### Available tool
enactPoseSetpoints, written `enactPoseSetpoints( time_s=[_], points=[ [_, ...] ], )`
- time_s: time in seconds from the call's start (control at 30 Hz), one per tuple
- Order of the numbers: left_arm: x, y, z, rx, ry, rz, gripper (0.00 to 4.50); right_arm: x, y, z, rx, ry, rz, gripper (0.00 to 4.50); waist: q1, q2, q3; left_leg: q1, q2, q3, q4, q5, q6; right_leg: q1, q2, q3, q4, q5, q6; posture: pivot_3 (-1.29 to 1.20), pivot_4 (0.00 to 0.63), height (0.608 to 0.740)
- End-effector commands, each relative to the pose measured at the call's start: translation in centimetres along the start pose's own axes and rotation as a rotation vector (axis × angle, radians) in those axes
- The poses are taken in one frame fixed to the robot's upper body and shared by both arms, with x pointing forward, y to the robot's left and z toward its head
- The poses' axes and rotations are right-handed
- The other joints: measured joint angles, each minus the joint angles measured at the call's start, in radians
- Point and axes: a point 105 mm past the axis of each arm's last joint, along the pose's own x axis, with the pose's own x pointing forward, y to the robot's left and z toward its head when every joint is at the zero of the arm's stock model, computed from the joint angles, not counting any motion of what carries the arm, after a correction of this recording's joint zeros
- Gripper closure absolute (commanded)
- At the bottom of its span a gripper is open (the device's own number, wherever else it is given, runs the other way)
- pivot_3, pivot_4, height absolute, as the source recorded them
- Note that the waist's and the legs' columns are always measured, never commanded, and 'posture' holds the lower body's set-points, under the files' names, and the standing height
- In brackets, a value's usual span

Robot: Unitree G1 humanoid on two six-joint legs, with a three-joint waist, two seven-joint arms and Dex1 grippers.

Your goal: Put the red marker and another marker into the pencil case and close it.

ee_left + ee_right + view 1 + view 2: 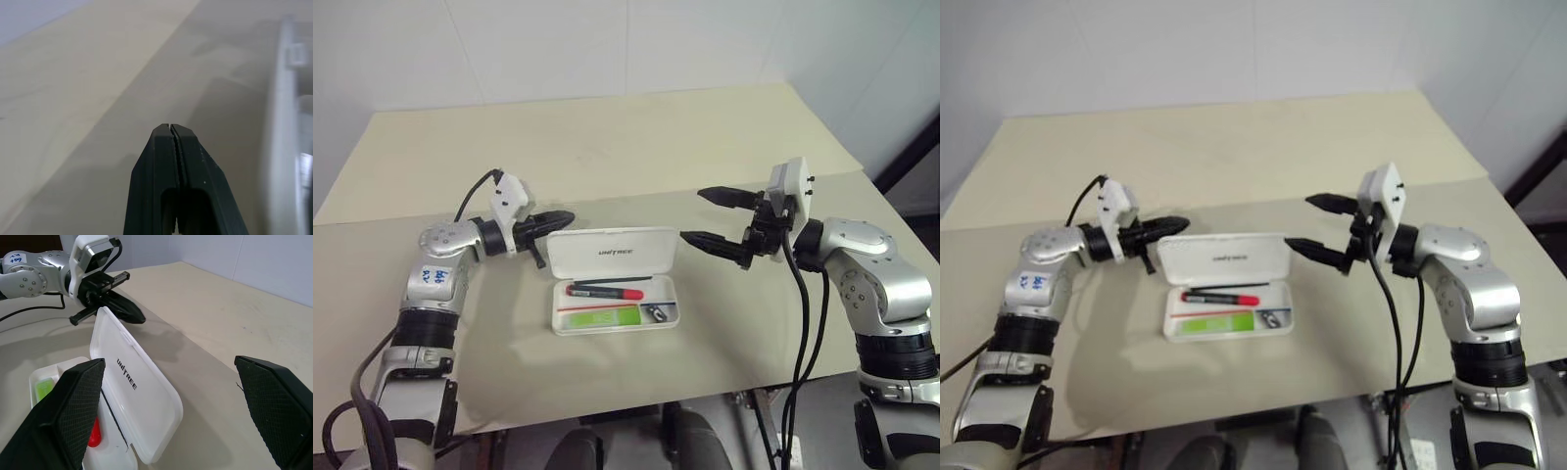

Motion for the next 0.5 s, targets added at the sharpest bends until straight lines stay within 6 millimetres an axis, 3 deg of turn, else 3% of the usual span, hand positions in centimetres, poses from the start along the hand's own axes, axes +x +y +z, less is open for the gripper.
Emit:
enactPoseSetpoints(
  time_s=[0.03,0.5],
  points=[
    [-0.8,-0.4,1.5,0.02,-0.032,-0.052,4.5,0.1,0.5,0.9,-0.025,-0.024,0.015,0.03,0.001,0.0,0.0,0.0,0.0,0.0,0.0,0.0,0.0,0.0,0.0,0.0,0.0,0.0,0.0,0.0,0.15,0.74],
    [-0.3,-2.6,0.4,0.038,0.038,-0.2,4.5,0.3,0.5,0.7,-0.016,-0.025,0.015,0.03,0.002,0.0,0.0,0.0,0.0,0.0,0.0,0.0,0.0,0.0,0.0,0.0,0.0,0.0,0.0,0.0,0.15,0.74]
  ],
)
